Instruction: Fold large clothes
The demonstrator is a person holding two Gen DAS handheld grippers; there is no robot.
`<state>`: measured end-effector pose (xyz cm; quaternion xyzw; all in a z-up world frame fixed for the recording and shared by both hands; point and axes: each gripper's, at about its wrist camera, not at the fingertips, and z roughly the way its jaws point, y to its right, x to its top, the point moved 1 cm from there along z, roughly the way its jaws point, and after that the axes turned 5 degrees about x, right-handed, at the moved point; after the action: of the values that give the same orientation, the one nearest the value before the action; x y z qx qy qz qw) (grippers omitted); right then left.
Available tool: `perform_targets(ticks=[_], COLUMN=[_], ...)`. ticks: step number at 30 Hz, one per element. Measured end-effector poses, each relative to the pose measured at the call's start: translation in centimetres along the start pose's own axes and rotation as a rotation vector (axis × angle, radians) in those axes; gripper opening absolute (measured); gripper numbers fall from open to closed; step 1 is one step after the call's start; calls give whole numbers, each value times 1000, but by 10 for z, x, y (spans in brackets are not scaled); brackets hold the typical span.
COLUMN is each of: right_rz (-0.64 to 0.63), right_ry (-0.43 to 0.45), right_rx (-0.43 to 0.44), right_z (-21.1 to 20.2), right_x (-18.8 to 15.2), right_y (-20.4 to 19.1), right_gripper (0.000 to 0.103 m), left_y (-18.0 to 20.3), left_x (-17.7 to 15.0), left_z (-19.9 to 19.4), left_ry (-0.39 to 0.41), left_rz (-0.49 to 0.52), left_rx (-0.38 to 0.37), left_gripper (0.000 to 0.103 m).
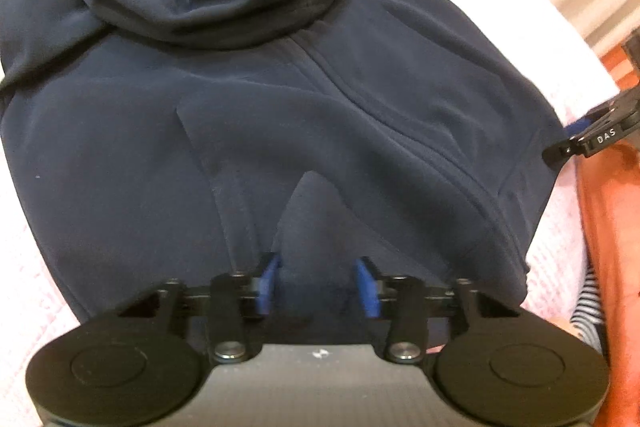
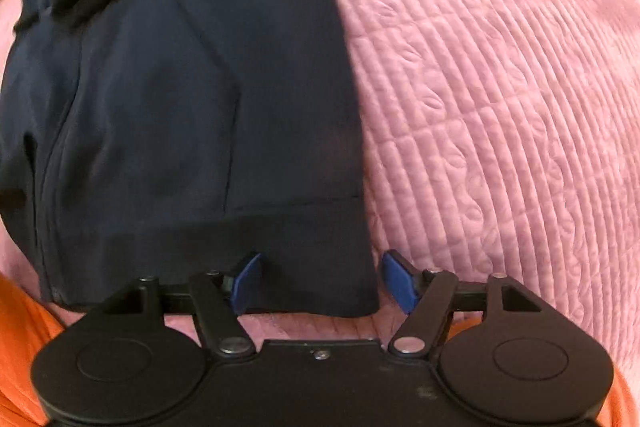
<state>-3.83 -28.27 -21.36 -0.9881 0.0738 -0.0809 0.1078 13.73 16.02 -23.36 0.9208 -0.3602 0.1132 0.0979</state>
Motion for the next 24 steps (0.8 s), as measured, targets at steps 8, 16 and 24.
perform_targets(ticks=[8,16,24], right_rz=[-177,-66,17], right_ry=[146,421,739], right_rx=[-34,114,147], right_z=[-27,-103,-162], right_x=[-18,1,119], right_y=[-39,-30,-44], right_gripper=[14,13,10], left_y=[-1,-43,-108], left_x=[-16,-39,14], left_z=[-39,-135,-168], left_ry=[148,550,863], left_rz=[-54,-256,-562], left_rx=[-20,-113,29], left_gripper=[13,13,0])
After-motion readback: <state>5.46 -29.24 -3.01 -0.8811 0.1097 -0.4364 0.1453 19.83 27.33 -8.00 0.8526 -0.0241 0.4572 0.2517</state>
